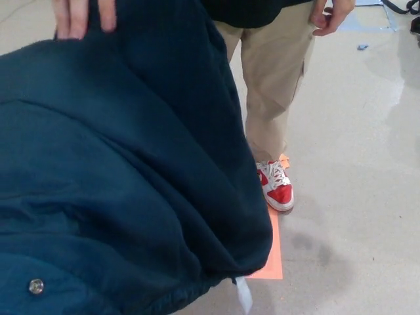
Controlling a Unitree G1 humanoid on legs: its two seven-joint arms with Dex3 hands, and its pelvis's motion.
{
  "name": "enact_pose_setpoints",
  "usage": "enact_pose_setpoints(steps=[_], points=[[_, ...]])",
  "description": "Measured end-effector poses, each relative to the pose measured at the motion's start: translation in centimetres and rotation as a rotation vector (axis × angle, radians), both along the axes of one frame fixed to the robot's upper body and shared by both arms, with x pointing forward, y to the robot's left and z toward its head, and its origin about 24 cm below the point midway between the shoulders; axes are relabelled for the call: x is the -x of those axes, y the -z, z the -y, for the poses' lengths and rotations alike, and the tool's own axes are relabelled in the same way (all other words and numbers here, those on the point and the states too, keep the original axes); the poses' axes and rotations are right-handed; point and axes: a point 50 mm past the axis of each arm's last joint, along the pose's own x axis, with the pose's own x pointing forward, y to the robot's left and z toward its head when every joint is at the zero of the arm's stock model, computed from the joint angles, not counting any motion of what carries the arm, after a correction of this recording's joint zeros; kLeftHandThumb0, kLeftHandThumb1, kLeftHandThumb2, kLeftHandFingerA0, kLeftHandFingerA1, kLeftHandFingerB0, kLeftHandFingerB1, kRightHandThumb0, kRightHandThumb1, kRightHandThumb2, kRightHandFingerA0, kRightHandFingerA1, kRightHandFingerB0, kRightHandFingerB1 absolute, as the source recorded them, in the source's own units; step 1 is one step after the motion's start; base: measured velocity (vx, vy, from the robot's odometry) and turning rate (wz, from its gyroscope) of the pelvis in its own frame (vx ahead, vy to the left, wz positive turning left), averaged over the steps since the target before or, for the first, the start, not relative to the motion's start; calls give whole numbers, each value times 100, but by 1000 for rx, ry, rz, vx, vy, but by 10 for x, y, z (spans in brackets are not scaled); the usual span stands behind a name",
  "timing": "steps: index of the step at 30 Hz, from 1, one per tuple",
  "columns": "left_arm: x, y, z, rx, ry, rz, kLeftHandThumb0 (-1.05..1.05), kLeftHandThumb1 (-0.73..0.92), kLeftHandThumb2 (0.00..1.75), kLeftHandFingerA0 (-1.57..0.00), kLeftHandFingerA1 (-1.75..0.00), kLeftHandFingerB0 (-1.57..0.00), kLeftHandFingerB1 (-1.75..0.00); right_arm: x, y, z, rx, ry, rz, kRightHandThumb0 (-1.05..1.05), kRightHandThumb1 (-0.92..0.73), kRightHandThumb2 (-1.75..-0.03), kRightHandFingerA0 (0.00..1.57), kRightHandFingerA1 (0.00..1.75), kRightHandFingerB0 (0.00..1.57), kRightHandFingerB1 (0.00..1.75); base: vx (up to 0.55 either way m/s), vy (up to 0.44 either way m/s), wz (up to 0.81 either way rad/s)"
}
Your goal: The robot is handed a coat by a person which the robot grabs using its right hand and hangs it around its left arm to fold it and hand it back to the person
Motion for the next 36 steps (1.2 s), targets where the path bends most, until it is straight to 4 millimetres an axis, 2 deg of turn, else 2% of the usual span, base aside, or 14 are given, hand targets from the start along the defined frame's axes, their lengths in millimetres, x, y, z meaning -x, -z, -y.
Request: enact_pose_setpoints(steps=[6, 8, 9, 10, 16, 17, 19, 22, 25, 27, 31, 32, 33, 36], points=[[5, -22, 10, 0, 76, 95, -74, 89, 68, -12, -27, -10, -25, 0, 2, 7, 141, -84, 34, -29, -60, -107, 1, 49, 0, 47, 0, 0, 0], [6, -24, 12, -3, 96, 104, -74, 89, 68, -12, -27, -10, -25, 1, 3, 9, 169, -106, 48, -53, -64, -74, 8, 35, 6, 32, 0, 0, 0], [7, -24, 13, -4, 103, 104, -74, 89, 68, -12, -27, -10, -26, 1, 4, 9, 176, -111, 54, -29, -60, -106, 1, 49, 0, 47, 0, 0, 0], [7, -23, 14, -5, 109, 101, -76, 70, 105, -4, -40, -4, -39, 1, 4, 9, 179, -115, 62, -28, -61, -107, 1, 49, 0, 47, 0, 0, 0], [8, -19, 15, 0, 134, 86, -81, 74, 105, -3, -39, -4, -40, -2, 4, 6, 187, -131, 106, -28, -61, -107, 1, 49, 0, 47, 0, 0, 0], [9, -19, 15, 1, 136, 86, -73, 90, 67, -13, -29, -14, -28, -2, 3, 6, 187, -132, 111, -28, -62, -108, 0, 49, 0, 47, 0, 0, 0], [9, -18, 15, 1, 140, 83, -77, 73, 105, -5, -42, -5, -41, -3, 3, 7, 188, -133, 120, -27, -64, -109, 0, 49, 0, 47, 0, 0, 0], [9, -15, 15, 1, 144, 77, -73, 90, 67, -14, -29, -14, -28, -4, 2, 7, 181, -129, 131, -50, -66, -76, 8, 34, 4, 31, 0, 0, 0], [10, -13, 15, 1, 145, 71, -86, 78, 106, -3, -38, -3, -37, -4, 1, 8, 175, -121, 140, -26, -66, -110, 0, 48, 0, 47, 0, 0, 0], [10, -11, 16, -3, 147, 67, -74, 90, 68, -13, -27, -12, -26, -5, 1, 8, 173, -117, 142, -26, -66, -110, 0, 48, 0, 47, 0, 0, 0], [10, -9, 16, -8, 148, 59, -80, 78, 75, -11, -30, -10, -28, -5, 1, 8, 169, -110, 144, -27, -66, -110, 0, 49, 0, 47, 0, 0, 0], [10, -8, 16, -8, 148, 58, -77, 70, 105, -5, -41, -4, -38, -5, 1, 8, 168, -110, 144, -51, -69, -77, 4, 33, 8, 30, 0, 0, 0], [11, -6, 16, -9, 148, 53, -76, 88, 68, -13, -28, -12, -26, -5, 1, 9, 167, -105, 146, -27, -66, -110, 0, 48, 0, 47, 0, 0, 0], [11, -3, 15, -7, 144, 47, -75, 88, 68, -12, -27, -11, -26, -4, 1, 9, 165, -101, 144, -27, -67, -111, 0, 48, 0, 47, 0, 0, 0]])
